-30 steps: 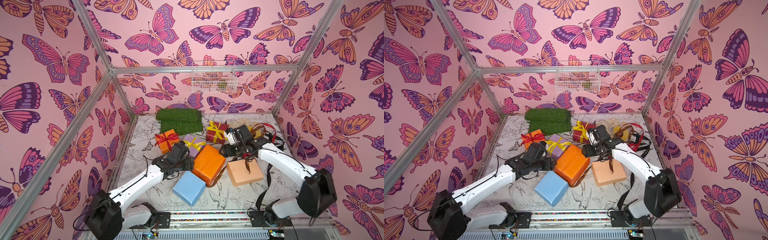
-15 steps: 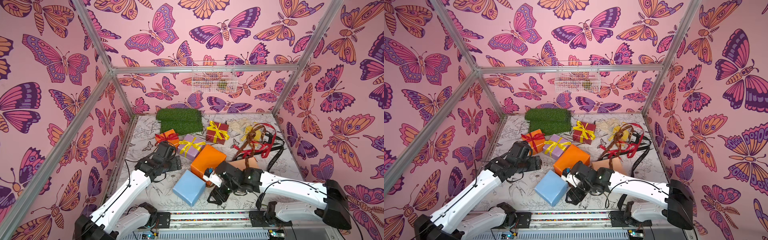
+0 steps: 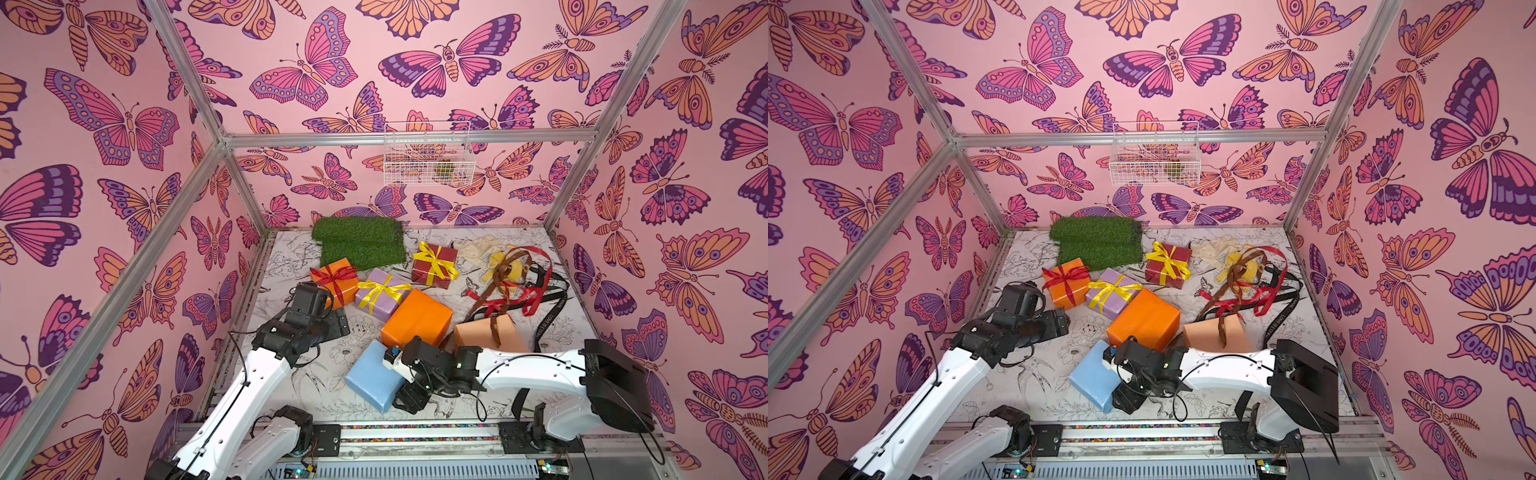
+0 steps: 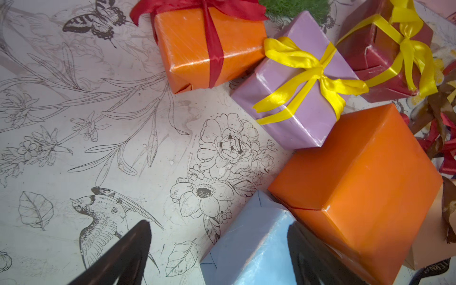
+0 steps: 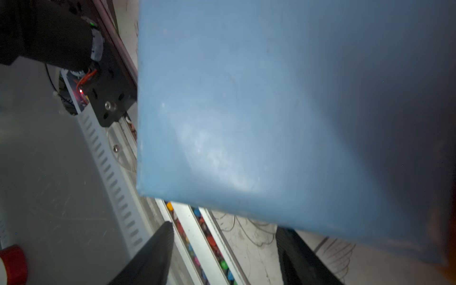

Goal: Untie the ribbon bows on the gift boxes
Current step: Move the gift box to the center of the board.

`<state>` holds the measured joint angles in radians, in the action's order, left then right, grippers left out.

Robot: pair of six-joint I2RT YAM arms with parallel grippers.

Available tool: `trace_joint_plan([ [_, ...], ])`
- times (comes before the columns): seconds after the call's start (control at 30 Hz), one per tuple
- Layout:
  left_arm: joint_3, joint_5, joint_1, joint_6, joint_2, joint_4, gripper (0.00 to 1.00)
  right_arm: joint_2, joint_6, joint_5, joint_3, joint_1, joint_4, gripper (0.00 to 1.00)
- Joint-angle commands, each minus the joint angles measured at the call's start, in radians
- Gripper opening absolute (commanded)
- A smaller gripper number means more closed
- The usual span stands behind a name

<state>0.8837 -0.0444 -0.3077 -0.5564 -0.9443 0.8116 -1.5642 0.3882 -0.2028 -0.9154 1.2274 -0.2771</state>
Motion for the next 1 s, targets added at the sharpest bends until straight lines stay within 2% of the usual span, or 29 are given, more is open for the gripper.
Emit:
trace_joint_plan([
  [0.0, 0.012, 0.009, 0.039, 0.021, 0.022, -0.001, 0.89, -0.091, -0.041, 0.087, -0.091, 0.011, 0.038, 0.67],
  [0.17, 0.05, 0.009, 0.077, 0.043, 0.025, -0.013, 0.89, -0.216, -0.083, 0.084, -0.219, 0.012, 0.04, 0.67],
  [0.33, 0.051, -0.005, 0.081, 0.052, 0.052, -0.01, 0.89, -0.411, -0.117, 0.04, -0.466, 0.012, 0.043, 0.68],
  [0.47, 0.069, -0.084, 0.082, 0.061, 0.101, 0.04, 0.89, -0.544, -0.113, 0.011, -0.643, 0.008, 0.054, 0.68],
  [0.67, 0.103, -0.202, 0.082, 0.069, 0.158, 0.069, 0.89, -0.651, -0.034, -0.066, -0.719, -0.031, 0.205, 0.67],
  [0.83, 0.129, -0.248, 0.083, 0.071, 0.162, 0.057, 0.9, -0.614, -0.053, -0.077, -0.696, -0.045, 0.224, 0.68],
  [0.97, 0.136, -0.186, 0.084, 0.109, 0.137, 0.011, 0.89, -0.413, -0.12, -0.019, -0.535, -0.053, 0.15, 0.7],
])
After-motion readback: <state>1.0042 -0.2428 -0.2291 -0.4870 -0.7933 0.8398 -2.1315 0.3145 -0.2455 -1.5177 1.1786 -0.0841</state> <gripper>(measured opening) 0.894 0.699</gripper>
